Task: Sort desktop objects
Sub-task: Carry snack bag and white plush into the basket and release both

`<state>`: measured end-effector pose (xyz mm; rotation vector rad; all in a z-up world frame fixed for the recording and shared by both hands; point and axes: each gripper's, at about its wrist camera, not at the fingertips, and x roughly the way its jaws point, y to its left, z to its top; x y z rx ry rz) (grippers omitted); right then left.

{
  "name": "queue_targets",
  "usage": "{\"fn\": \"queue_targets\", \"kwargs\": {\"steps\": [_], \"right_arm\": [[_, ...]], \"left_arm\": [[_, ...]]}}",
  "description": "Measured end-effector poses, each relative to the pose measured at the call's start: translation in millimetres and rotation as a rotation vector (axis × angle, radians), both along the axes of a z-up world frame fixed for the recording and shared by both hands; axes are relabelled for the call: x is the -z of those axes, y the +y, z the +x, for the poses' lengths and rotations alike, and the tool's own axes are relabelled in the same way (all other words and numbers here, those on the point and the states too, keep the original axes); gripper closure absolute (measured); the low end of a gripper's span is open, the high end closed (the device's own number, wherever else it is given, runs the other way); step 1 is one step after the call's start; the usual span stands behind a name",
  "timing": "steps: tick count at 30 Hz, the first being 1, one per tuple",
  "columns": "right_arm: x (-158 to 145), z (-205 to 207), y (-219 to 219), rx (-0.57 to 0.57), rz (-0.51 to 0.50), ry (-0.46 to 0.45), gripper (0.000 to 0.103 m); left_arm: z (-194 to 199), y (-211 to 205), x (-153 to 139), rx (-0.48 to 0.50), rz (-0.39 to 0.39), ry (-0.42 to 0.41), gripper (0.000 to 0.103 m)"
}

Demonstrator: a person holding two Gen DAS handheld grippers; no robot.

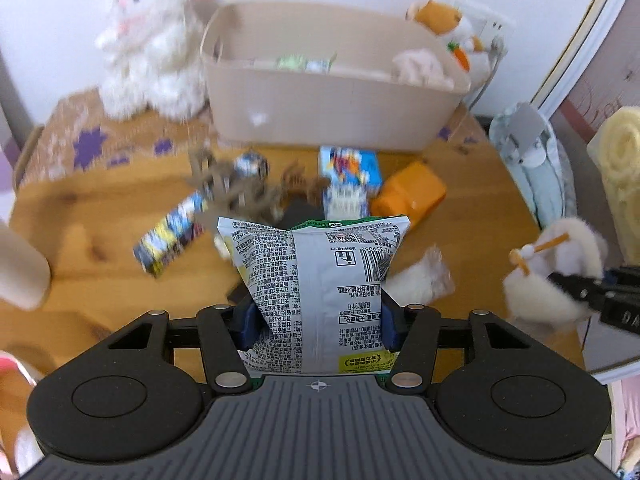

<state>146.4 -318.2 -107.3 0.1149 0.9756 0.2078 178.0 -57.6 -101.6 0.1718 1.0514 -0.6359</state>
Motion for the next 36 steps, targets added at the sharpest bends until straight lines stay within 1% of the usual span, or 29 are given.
{"fn": "queue_targets", "kwargs": {"steps": [7, 11, 18, 22, 25, 28, 32, 36], "right_arm": [[-45, 31, -10, -0.017, -0.050, -0.126, 0.084], [-69, 54, -13, -0.018, -0.071, -0.189, 0.084], [-95, 95, -4, -0.017, -0.093, -0.274, 0.084], [-98, 119, 8, 0.002, -0.122, -0.300, 0.084], [-98, 139, 15, 0.044, -0.105, -0.312, 0.084], [-96, 158, 22, 0.066, -0.075, -0.322, 0.084], [-94, 180, 40, 0.041, -0.091, -0.361, 0.084], [-85, 201, 56, 0.023, -0.091, -0.357, 0.084]], "left_arm": [[24, -8, -36, 0.000, -0.035, -0.081, 0.047], [40, -14, -52, -0.007, -0.040, -0.141, 0.047], [80, -33, -75, -0.006, -0.042, -0.235, 0.047], [107, -49, -84, -0.030, -0.040, -0.294, 0.047], [125, -59, -84, -0.070, -0.037, -0.307, 0.047], [140, -74, -84, -0.087, -0.033, -0.317, 0.047], [152, -94, -82, -0.073, -0.030, -0.351, 0.047], [166, -110, -74, -0.082, -0.022, -0.343, 0.046]]}}
